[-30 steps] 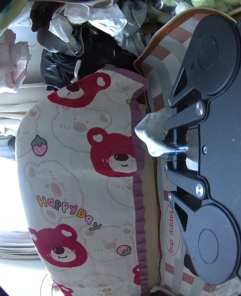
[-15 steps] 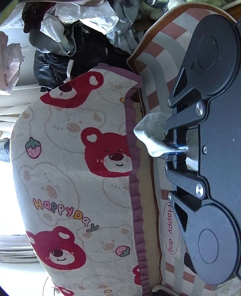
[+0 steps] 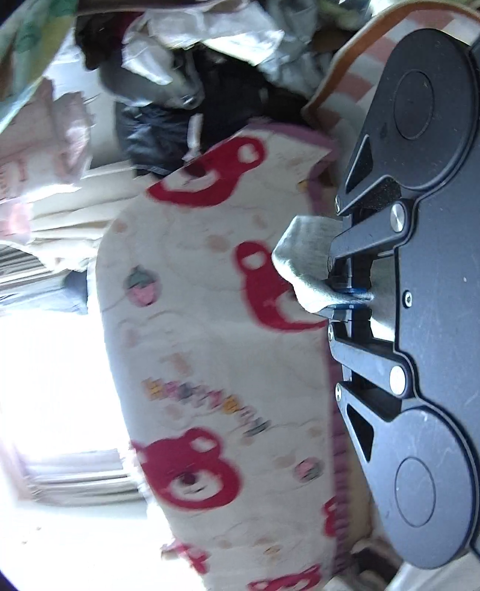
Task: Fold clothes
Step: 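Lift the grey T-shirt high with both grippers and shake it out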
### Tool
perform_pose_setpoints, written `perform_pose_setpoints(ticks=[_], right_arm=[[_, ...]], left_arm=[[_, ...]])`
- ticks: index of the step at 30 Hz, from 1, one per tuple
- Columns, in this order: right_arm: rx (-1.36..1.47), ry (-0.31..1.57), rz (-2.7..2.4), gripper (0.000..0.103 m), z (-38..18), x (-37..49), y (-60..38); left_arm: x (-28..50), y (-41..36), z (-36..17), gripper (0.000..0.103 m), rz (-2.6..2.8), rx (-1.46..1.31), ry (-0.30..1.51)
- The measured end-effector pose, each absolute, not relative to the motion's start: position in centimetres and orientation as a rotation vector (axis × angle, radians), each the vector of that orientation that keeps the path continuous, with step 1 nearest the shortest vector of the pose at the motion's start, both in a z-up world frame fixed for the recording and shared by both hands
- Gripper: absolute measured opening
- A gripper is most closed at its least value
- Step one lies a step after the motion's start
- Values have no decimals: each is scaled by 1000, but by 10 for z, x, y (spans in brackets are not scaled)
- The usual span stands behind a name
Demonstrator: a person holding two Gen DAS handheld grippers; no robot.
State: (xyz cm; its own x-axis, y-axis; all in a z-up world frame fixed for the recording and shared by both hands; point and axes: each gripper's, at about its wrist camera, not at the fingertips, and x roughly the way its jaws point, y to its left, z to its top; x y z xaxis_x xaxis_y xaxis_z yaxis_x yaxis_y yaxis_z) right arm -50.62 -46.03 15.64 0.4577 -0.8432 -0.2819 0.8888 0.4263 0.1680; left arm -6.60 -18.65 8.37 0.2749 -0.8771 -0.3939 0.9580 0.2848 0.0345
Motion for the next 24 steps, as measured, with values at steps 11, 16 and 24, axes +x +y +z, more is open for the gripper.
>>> perform_pose_setpoints(ticks=[11,16,24], right_arm=[[104,-177,-941,6,272,-518,-403],[-32,-255,-906,6,331,-524,-364],[-70,-283,-868,6,349,-532,-357]], left_arm=[[-60,-96,231,2,-1029,23,-111],[-83,-48,294,2,-998,-75,-283],[-107,-25,324,2,-999,-97,-346]])
